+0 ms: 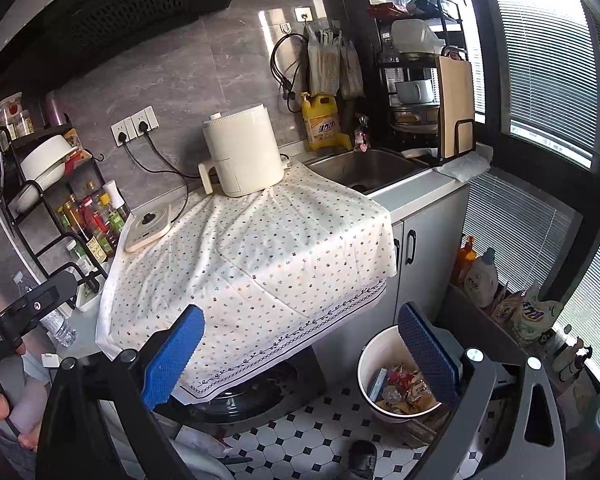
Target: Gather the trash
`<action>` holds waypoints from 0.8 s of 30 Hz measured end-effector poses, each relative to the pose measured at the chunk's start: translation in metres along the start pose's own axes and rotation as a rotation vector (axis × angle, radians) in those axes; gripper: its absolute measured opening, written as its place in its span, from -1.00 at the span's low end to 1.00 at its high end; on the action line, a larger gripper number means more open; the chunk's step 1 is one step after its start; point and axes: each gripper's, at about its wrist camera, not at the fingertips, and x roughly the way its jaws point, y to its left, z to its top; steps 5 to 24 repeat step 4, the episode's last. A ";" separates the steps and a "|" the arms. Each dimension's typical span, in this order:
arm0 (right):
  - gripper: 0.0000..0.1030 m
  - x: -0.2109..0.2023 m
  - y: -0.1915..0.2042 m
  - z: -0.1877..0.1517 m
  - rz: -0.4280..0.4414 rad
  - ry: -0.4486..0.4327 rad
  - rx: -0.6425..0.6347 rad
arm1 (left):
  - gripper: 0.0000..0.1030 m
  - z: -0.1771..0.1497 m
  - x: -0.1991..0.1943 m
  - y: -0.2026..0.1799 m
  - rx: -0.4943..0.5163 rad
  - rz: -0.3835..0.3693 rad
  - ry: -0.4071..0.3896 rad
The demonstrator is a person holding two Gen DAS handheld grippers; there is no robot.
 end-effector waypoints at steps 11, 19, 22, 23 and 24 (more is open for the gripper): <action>0.85 0.016 0.011 0.006 0.026 0.021 -0.027 | 0.88 -0.001 0.000 0.017 -0.038 0.026 -0.001; 0.85 0.016 0.011 0.006 0.026 0.021 -0.027 | 0.88 -0.001 0.000 0.017 -0.038 0.026 -0.001; 0.85 0.016 0.011 0.006 0.026 0.021 -0.027 | 0.88 -0.001 0.000 0.017 -0.038 0.026 -0.001; 0.85 0.016 0.011 0.006 0.026 0.021 -0.027 | 0.88 -0.001 0.000 0.017 -0.038 0.026 -0.001; 0.85 0.016 0.011 0.006 0.026 0.021 -0.027 | 0.88 -0.001 0.000 0.017 -0.038 0.026 -0.001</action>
